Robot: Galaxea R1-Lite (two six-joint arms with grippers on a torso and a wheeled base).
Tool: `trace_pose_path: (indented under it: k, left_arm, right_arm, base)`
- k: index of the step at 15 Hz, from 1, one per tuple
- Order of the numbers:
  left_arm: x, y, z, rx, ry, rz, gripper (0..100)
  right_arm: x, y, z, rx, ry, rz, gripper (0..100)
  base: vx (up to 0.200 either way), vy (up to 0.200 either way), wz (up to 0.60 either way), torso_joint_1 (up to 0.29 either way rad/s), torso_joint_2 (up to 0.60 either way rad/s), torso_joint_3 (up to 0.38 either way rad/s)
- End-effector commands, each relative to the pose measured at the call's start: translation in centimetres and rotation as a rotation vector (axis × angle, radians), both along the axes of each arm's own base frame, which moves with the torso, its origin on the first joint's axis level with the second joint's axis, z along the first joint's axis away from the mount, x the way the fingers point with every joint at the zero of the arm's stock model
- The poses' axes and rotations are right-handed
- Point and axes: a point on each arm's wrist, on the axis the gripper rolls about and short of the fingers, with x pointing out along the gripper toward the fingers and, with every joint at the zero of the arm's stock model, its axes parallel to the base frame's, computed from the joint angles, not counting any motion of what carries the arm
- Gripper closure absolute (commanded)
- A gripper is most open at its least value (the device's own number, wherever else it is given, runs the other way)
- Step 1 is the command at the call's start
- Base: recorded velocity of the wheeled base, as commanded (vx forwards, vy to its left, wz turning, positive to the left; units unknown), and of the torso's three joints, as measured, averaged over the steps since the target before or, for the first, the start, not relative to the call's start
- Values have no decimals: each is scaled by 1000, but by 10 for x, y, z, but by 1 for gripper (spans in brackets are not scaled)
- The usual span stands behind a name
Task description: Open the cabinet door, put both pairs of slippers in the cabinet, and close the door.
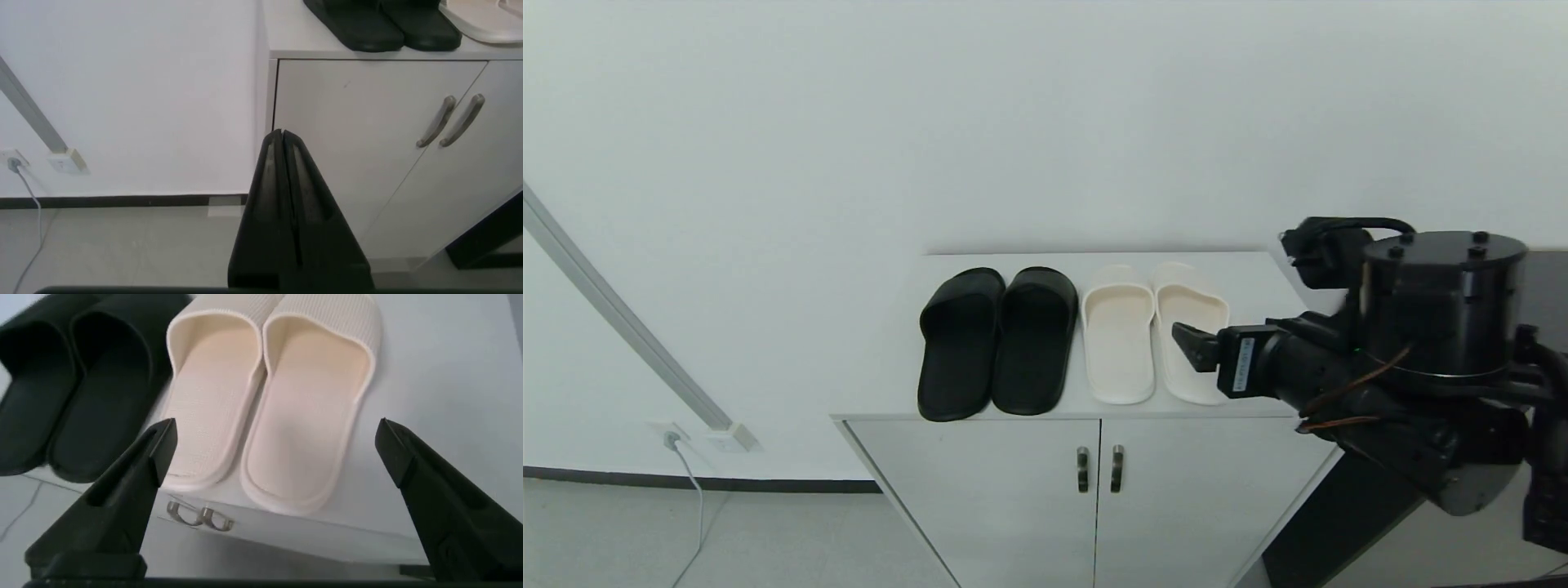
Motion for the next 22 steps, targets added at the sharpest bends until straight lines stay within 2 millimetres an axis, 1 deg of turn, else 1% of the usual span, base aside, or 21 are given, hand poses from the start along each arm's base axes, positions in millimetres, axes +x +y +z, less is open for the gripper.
trace_pose_path:
  k: [1, 3, 5, 7, 10, 11, 13, 16, 20, 22]
  left_arm:
    - [0, 0, 0, -1, 1, 0, 100]
    - [0, 0, 0, -1, 1, 0, 100]
    - [0, 0, 0, -1, 1, 0, 100]
    - [0, 0, 0, -1, 1, 0, 100]
    - [0, 0, 0, -2, 1, 0, 100]
    - [0, 0, 0, -2, 1, 0, 100]
    - [0, 0, 0, -2, 1, 0, 100]
    - [0, 0, 0, -2, 1, 0, 100]
    - [0, 0, 0, -2, 1, 0, 100]
    - [0, 0, 0, -2, 1, 0, 100]
  right_arm:
    - [33, 36, -22, -57, 23, -79, 0]
    - [50, 54, -25, -64, 6, -123, 0]
    - [65, 66, -29, -76, 0, -131, 0]
    - [79, 73, -31, -71, -8, -144, 0]
    - [101, 72, -36, -87, -13, -181, 0]
    - [106, 73, -42, -97, -5, -188, 0]
    - [115, 72, -48, -100, -1, -205, 0]
    - [125, 75, -47, -90, -15, -213, 0]
    - [149, 78, -51, -87, -36, -237, 0]
    - [160, 80, -49, -86, -66, -248, 0]
  base:
    - [0, 0, 0, 0, 0, 0]
    - [0, 0, 0, 0, 0, 0]
    - [0, 0, 0, 0, 0, 0]
    - [0, 0, 0, 0, 0, 0]
    - [0, 0, 0, 0, 0, 0]
    - [0, 0, 0, 0, 0, 0]
    - [0, 0, 0, 0, 0, 0]
    - [0, 0, 0, 0, 0, 0]
    - [0, 0, 0, 0, 0, 0]
    - [0, 0, 0, 0, 0, 0]
